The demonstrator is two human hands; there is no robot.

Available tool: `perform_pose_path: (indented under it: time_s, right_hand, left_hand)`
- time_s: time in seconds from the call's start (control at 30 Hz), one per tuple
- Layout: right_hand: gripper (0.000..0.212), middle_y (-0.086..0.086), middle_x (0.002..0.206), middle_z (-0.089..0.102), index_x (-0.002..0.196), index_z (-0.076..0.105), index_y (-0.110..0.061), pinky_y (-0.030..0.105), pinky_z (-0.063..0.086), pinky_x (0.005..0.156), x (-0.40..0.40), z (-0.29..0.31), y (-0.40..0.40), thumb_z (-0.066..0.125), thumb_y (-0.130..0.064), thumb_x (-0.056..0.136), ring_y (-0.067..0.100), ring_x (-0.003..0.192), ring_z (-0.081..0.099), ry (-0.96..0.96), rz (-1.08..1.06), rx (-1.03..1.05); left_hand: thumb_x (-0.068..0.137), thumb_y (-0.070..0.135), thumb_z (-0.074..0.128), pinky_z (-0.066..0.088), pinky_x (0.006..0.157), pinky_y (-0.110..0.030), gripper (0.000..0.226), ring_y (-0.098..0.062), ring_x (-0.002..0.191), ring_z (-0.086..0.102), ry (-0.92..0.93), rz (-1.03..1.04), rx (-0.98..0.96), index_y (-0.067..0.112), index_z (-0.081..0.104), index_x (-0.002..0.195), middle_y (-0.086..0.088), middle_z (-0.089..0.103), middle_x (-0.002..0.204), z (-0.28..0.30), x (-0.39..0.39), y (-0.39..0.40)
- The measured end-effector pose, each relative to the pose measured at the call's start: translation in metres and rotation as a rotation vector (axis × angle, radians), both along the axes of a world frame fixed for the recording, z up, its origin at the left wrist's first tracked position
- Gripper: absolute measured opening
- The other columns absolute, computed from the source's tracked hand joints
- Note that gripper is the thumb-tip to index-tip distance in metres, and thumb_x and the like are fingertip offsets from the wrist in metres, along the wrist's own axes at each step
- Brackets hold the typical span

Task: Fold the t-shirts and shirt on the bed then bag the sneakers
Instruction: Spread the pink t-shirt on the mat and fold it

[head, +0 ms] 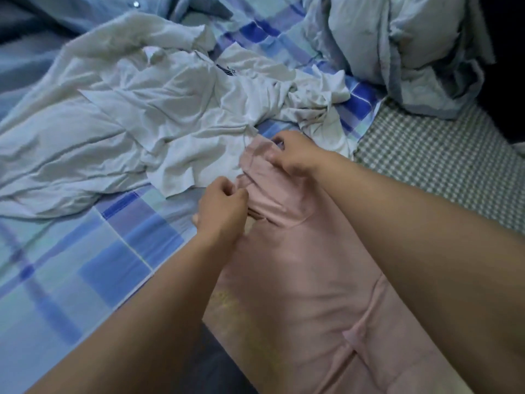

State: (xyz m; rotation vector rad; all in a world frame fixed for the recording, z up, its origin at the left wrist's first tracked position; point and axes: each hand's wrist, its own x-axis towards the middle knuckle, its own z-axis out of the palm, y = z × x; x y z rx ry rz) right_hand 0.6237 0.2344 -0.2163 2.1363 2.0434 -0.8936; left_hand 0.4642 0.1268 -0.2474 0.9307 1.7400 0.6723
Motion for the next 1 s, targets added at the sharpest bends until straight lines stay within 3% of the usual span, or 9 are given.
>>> perform_pose_path:
  time_s: [0.07, 0.23, 0.33, 0.43, 0.57, 0.67, 0.8, 0.9, 1.0]
  right_hand:
    - [0.012, 0.007, 0.086, 0.057, 0.087, 0.06, -0.013, 0.031, 0.037, 0.069, 0.007, 0.003, 0.004, 0.065, -0.021, 0.095, 0.021, 0.082, 0.054, 0.064, -0.02, 0.056]
    - [0.006, -0.001, 0.084, 0.065, 0.088, 0.067, -0.016, 0.025, 0.047, 0.074, 0.053, 0.023, -0.009, 0.065, -0.014, 0.094, 0.009, 0.076, 0.057, 0.449, -0.257, 0.196]
    - [0.013, 0.001, 0.083, 0.064, 0.087, 0.067, -0.014, 0.021, 0.047, 0.076, 0.08, 0.034, -0.023, 0.063, -0.004, 0.094, 0.006, 0.077, 0.058, 0.57, -0.295, 0.251]
    - [0.024, -0.003, 0.08, 0.066, 0.084, 0.067, -0.019, 0.019, 0.048, 0.077, 0.084, 0.044, -0.025, 0.063, 0.003, 0.092, 0.005, 0.078, 0.06, 0.615, -0.3, 0.285]
    - [0.028, -0.001, 0.082, 0.069, 0.08, 0.071, -0.021, 0.029, 0.051, 0.083, 0.074, 0.064, -0.046, 0.067, 0.006, 0.087, 0.013, 0.085, 0.062, 0.77, -0.403, 0.377]
    - [0.047, 0.002, 0.094, 0.071, 0.064, 0.068, -0.022, 0.035, 0.055, 0.085, 0.09, 0.055, -0.112, 0.057, 0.02, 0.082, 0.021, 0.091, 0.066, 0.914, -0.735, 0.35]
    - [0.039, 0.005, 0.094, 0.069, 0.082, 0.066, -0.022, 0.034, 0.05, 0.052, 0.126, 0.005, -0.21, 0.051, 0.014, 0.088, 0.019, 0.061, 0.063, 0.552, -1.14, 0.255]
    - [0.031, 0.012, 0.103, 0.069, 0.095, 0.062, -0.026, 0.032, 0.05, 0.056, 0.121, -0.01, -0.238, 0.052, 0.003, 0.09, 0.022, 0.069, 0.064, 0.398, -1.341, 0.355]
    - [0.015, 0.007, 0.076, 0.063, 0.095, 0.06, -0.013, 0.029, 0.052, 0.055, 0.079, -0.006, -0.246, 0.054, 0.0, 0.09, 0.018, 0.058, 0.058, 0.53, -1.382, 0.198]
  left_hand:
    - [0.071, 0.032, 0.052, 0.039, 0.065, -0.042, 0.012, -0.026, 0.06, 0.048, -0.057, -0.011, 0.039, 0.024, 0.044, 0.07, 0.0, 0.048, 0.061, 0.007, -0.007, -0.008]
    - [0.088, 0.007, 0.064, 0.041, 0.053, -0.025, 0.021, -0.011, 0.051, 0.045, -0.299, 0.142, 0.082, 0.018, 0.048, 0.081, 0.002, 0.049, 0.062, 0.026, -0.001, -0.001]
    - [0.089, 0.003, 0.072, 0.06, 0.074, -0.036, 0.026, -0.021, 0.076, 0.068, -0.537, 0.235, 0.059, 0.015, 0.057, 0.107, -0.007, 0.069, 0.085, 0.021, 0.0, -0.002]
    - [0.09, 0.008, 0.072, 0.061, 0.086, -0.049, 0.019, -0.034, 0.095, 0.073, -0.545, 0.292, 0.035, 0.013, 0.067, 0.108, -0.011, 0.072, 0.095, 0.02, -0.004, -0.004]
    - [0.091, 0.006, 0.068, 0.051, 0.074, -0.028, 0.014, -0.009, 0.078, 0.064, -0.427, 0.155, 0.271, 0.019, 0.067, 0.085, 0.009, 0.068, 0.078, 0.044, -0.005, -0.017]
    - [0.089, 0.012, 0.073, 0.046, 0.085, -0.016, 0.018, -0.008, 0.104, 0.064, -0.323, -0.357, 0.424, 0.027, 0.065, 0.084, 0.014, 0.068, 0.108, 0.055, -0.009, -0.05]
    - [0.075, 0.026, 0.076, 0.042, 0.103, -0.044, 0.034, -0.024, 0.13, 0.042, 0.243, -0.884, 0.552, 0.041, 0.061, 0.101, 0.007, 0.045, 0.142, 0.027, -0.024, -0.094]
    - [0.08, 0.034, 0.066, 0.042, 0.098, -0.05, 0.037, -0.033, 0.125, 0.043, 0.427, -0.842, 0.473, 0.032, 0.061, 0.117, -0.003, 0.045, 0.142, 0.015, -0.052, -0.117]
    - [0.083, 0.039, 0.063, 0.044, 0.09, -0.055, 0.045, -0.04, 0.11, 0.051, 0.611, -0.684, 0.449, 0.016, 0.063, 0.122, -0.011, 0.054, 0.126, 0.012, -0.085, -0.14]
